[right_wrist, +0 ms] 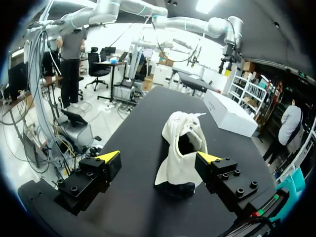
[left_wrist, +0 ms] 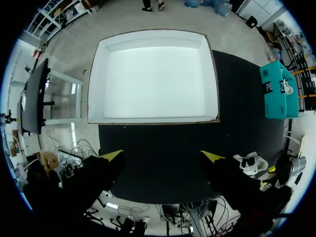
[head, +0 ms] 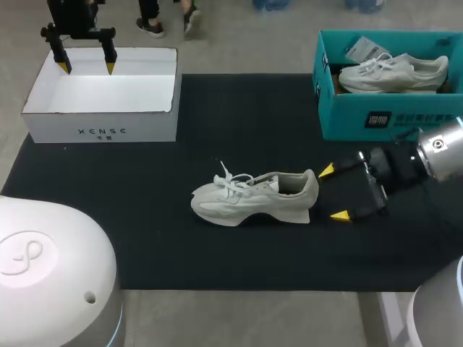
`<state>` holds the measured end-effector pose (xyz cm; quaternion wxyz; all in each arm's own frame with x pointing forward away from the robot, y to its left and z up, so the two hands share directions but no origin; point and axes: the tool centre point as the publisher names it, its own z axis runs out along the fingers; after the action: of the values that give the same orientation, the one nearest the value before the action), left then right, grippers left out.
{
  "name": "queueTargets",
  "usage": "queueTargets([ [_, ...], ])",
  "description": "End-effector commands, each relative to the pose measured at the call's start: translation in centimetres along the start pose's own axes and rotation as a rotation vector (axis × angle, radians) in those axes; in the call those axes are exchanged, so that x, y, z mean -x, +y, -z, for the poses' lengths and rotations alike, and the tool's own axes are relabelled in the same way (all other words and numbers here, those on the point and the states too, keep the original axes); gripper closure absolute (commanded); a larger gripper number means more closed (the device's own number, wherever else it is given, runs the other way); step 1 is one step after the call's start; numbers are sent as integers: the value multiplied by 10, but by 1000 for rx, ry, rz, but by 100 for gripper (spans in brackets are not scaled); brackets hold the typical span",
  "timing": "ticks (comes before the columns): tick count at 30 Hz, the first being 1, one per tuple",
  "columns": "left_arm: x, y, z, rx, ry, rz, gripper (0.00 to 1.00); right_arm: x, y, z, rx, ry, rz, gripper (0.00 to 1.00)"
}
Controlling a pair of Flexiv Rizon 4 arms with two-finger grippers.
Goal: Take the shoe out of the shoebox, open the shoe tongue, remove and reinsert the insole, then place the shoe into the shoebox
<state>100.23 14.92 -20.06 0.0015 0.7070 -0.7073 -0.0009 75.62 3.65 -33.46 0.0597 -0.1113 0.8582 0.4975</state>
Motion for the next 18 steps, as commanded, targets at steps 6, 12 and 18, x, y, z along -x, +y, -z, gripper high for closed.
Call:
queueTargets([
  [6,0,1,0,0,-1,0,0,2,-10,-3,224,-33,-57,0],
  [12,0,1,0,0,-1,0,0,8,-12,-9,199,12,-63,0],
  [18,0,1,0,0,-1,0,0,7,-25,-19,188,-17,-85,0],
])
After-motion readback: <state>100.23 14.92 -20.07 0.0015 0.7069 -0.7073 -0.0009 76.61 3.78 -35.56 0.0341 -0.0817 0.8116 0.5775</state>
